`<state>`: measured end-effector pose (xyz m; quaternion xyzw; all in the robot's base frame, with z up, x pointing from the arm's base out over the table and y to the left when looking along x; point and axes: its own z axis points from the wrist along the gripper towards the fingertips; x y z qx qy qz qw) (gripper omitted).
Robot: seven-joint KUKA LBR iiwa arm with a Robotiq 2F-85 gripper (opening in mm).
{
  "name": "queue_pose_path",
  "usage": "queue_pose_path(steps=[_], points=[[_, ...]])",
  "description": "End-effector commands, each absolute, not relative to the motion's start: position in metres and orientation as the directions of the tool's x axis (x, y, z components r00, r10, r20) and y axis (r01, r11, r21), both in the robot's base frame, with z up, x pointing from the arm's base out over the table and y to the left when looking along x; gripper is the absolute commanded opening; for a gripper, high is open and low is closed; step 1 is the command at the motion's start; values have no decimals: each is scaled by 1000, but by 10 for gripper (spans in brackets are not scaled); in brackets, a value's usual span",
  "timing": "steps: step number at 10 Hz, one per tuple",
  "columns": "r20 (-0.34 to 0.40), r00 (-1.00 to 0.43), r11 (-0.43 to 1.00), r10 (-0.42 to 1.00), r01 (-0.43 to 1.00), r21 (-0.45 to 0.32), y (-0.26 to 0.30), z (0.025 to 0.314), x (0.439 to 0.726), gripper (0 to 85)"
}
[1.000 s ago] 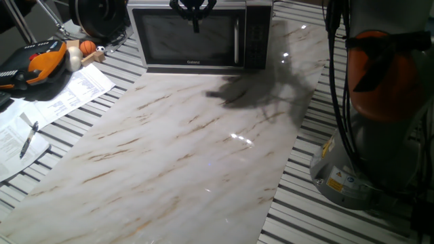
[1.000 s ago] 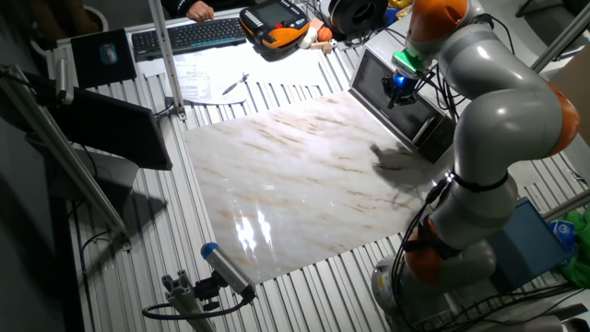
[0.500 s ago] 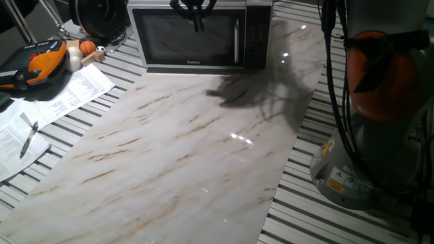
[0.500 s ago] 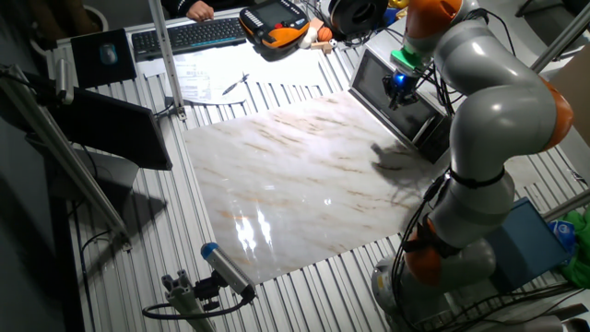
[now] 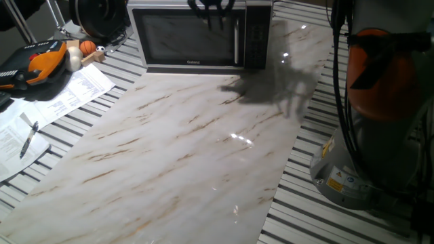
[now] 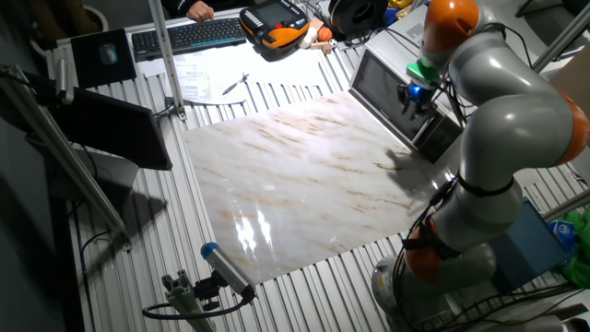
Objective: Open the microwave door
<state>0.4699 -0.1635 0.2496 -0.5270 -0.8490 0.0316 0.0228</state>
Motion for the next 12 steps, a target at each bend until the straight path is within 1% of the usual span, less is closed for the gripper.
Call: queue_pose_path(steps=[1,4,8,9,12], points=[[4,-446,445,895,892,-73,-168,247,467,340],[-4,-447,446,895,894,-48,-184,239,460,340],[-2,-454,453,891,890,-54,-189,237,457,340],[-11,-448,447,894,892,-63,-189,237,457,340],[-48,-441,433,896,893,-124,-189,237,457,340]])
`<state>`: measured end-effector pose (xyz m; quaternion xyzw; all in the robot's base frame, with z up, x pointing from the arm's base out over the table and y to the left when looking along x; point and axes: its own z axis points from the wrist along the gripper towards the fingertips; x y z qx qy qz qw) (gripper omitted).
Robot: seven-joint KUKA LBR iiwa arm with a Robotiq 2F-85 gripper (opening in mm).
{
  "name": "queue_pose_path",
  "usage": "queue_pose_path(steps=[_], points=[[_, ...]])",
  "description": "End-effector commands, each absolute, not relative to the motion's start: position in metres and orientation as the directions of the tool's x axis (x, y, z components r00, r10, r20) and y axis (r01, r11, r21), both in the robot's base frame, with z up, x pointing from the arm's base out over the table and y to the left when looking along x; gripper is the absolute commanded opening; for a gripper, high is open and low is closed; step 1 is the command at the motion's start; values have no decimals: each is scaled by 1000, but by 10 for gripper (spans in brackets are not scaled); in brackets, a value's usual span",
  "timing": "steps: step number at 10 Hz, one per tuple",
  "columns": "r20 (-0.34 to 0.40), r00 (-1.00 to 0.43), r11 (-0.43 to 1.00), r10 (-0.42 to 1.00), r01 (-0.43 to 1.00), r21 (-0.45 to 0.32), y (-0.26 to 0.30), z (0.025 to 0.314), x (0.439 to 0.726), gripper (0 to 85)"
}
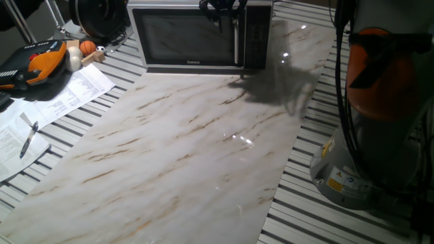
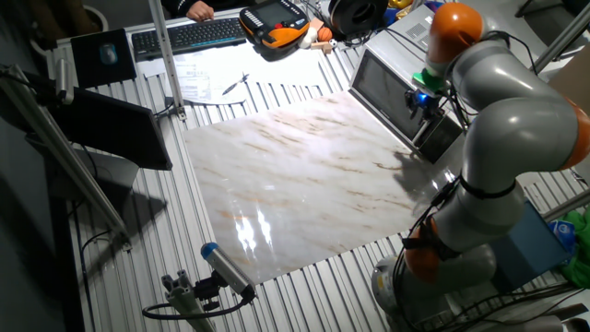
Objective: Open the microwave door
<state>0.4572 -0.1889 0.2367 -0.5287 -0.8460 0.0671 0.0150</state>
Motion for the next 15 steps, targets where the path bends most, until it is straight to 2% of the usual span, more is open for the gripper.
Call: queue_pose_path(steps=[1,3,5,6,7,15], points=[[-41,-439,430,898,892,-142,-189,237,457,340],[-84,-405,388,910,906,-168,-189,237,457,340],[-86,-396,380,914,911,-160,-189,237,457,340],[-70,-403,389,913,908,-156,-189,237,457,510],[-55,-406,394,912,907,-151,-191,236,454,510],[-81,-416,405,906,907,-118,-221,223,441,510]])
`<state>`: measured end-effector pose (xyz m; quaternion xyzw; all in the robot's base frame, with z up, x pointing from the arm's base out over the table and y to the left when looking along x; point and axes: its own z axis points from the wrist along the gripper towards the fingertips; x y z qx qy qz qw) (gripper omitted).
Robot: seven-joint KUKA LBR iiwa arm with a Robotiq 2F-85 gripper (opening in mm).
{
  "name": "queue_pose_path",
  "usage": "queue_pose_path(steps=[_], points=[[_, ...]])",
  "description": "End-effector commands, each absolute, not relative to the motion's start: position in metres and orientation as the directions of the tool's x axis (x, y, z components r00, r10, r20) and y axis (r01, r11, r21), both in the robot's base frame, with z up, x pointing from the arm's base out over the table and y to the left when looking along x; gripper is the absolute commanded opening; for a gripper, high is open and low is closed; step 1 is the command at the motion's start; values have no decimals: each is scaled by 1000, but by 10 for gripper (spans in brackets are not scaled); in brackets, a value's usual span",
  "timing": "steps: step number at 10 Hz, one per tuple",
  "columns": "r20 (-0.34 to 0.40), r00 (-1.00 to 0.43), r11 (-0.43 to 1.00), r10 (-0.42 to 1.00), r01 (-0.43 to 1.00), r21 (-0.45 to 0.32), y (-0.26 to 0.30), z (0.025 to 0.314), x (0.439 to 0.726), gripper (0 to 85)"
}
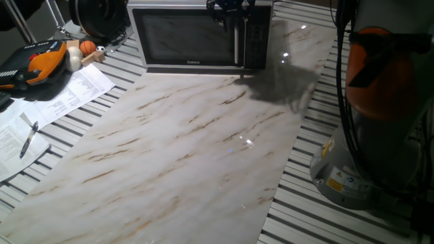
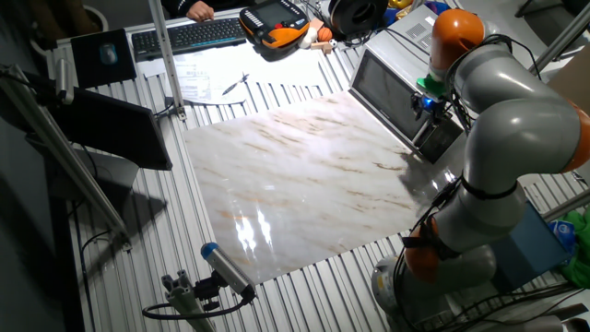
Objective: Open the microwave door
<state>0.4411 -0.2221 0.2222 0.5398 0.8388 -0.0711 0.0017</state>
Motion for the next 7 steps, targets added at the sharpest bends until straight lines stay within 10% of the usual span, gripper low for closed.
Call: queue_pose_path(steps=[1,2,7], points=[[-76,-424,415,902,903,-112,-227,219,441,510],[-69,-427,419,902,902,-105,-230,217,442,340],[-75,-431,425,899,901,-91,-231,215,444,340]])
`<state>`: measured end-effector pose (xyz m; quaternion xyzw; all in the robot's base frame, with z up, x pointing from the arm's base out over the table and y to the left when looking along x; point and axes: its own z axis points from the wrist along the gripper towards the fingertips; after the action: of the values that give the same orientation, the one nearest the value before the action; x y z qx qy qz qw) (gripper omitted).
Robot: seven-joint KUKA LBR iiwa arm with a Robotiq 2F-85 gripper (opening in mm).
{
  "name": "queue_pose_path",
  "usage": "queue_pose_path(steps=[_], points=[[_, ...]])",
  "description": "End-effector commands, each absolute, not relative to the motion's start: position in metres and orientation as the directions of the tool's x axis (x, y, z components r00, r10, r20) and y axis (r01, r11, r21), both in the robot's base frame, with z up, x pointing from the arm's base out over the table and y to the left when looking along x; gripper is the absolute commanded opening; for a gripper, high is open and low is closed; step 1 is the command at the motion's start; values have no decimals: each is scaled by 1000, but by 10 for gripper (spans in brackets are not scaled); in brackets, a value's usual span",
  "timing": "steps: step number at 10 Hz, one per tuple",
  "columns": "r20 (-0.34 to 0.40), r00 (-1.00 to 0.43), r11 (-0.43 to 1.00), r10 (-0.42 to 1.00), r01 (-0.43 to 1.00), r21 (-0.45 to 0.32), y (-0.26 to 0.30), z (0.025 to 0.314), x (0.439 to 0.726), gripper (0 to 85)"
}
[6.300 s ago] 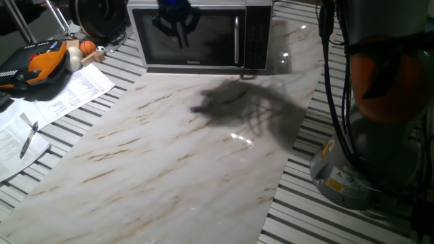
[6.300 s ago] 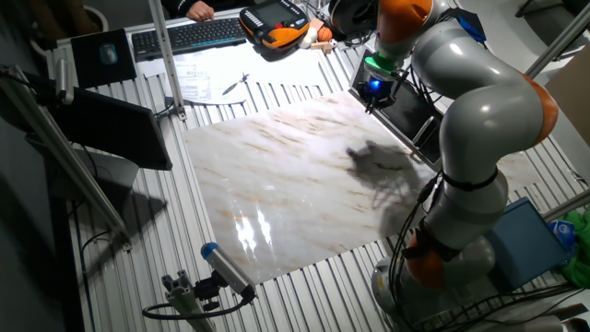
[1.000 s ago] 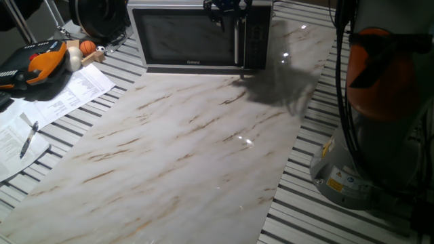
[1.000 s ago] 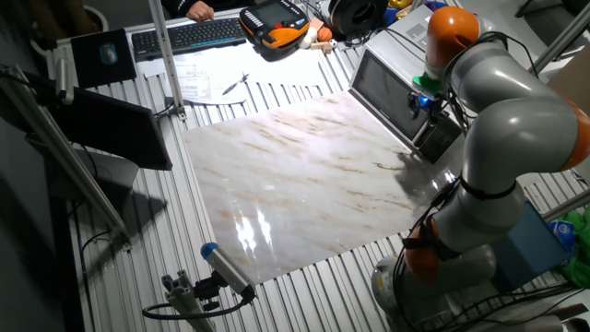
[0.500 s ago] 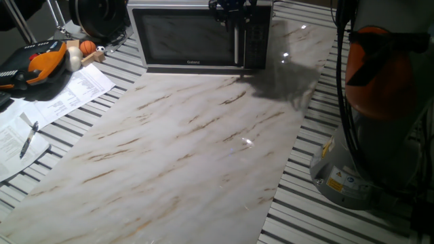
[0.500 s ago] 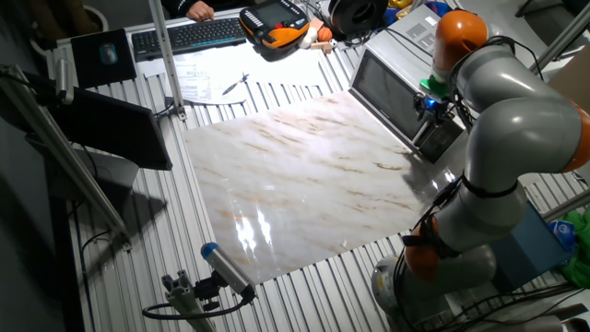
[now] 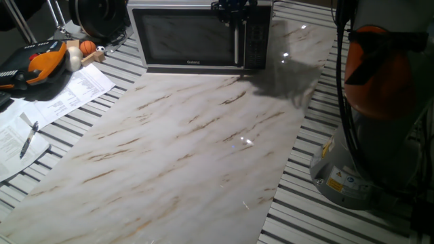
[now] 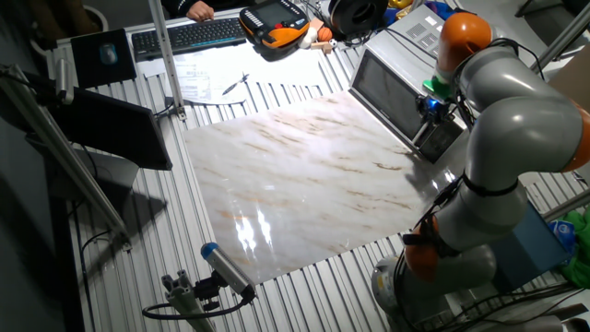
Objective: Open the microwave door
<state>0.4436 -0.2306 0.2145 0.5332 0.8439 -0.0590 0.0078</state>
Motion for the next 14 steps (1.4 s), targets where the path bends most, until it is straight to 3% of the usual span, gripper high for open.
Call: queue_pose_path(steps=[1,3,13,14], points=[[-79,-432,425,899,901,-88,-231,214,444,340],[-95,-439,433,894,898,-78,-231,214,445,0],[-103,-360,357,927,933,-49,-202,217,446,0],[-100,-344,341,933,939,-52,-196,218,448,170]])
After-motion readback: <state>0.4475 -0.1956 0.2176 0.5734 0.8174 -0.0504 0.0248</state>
